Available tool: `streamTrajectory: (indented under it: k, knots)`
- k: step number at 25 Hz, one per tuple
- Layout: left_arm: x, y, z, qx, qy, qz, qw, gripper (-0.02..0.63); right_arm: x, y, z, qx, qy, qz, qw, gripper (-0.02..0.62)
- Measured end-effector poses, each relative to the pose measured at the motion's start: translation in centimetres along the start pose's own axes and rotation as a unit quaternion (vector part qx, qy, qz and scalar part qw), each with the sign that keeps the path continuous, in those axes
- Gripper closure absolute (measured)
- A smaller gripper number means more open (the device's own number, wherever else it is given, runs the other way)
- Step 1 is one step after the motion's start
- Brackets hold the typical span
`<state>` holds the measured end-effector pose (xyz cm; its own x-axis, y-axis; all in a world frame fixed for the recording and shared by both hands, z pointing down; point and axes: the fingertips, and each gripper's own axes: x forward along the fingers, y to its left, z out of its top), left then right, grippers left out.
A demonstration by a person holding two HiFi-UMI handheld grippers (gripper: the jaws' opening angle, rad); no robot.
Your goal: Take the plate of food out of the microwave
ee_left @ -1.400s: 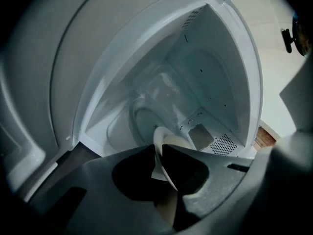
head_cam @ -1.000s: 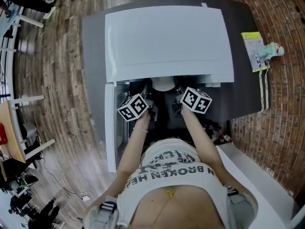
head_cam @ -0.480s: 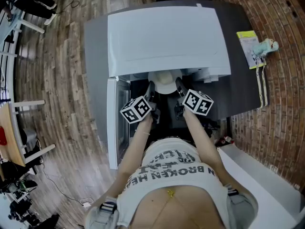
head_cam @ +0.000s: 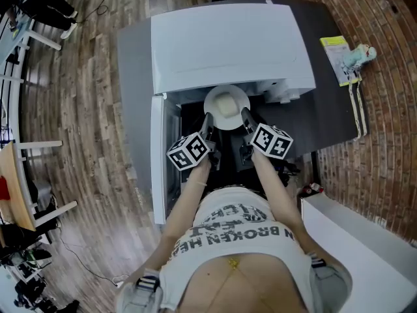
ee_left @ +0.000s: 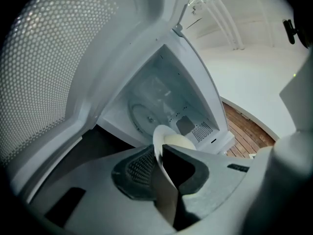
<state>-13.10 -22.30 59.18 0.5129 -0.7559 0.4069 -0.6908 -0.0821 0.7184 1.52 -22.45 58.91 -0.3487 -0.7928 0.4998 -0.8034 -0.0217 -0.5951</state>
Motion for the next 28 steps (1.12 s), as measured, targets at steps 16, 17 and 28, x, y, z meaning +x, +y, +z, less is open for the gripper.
streamTrajectory:
  k: [16,17,28]
  knots:
    - [-2.0,-2.2,-1.9,-0.017,-0.044,0.034,0.9983,0.552,-2.1,-0.3,0.5,-0.017,0.034,0.05,0.998,0.529]
    - [-2.2,-2.4,-2.1,-0.018,-0.048,0.039,0.9979,0.552,-2.4,-0.4,0.6,-0.02,0.038,0.054,0.998,0.529]
    - [-3.9,-5.4,-4.8,-0.026,-0.083,0.067,0.9939,0.552,-5.4,-1.6,1.1,-0.032,0.068,0.089,0.993,0.531]
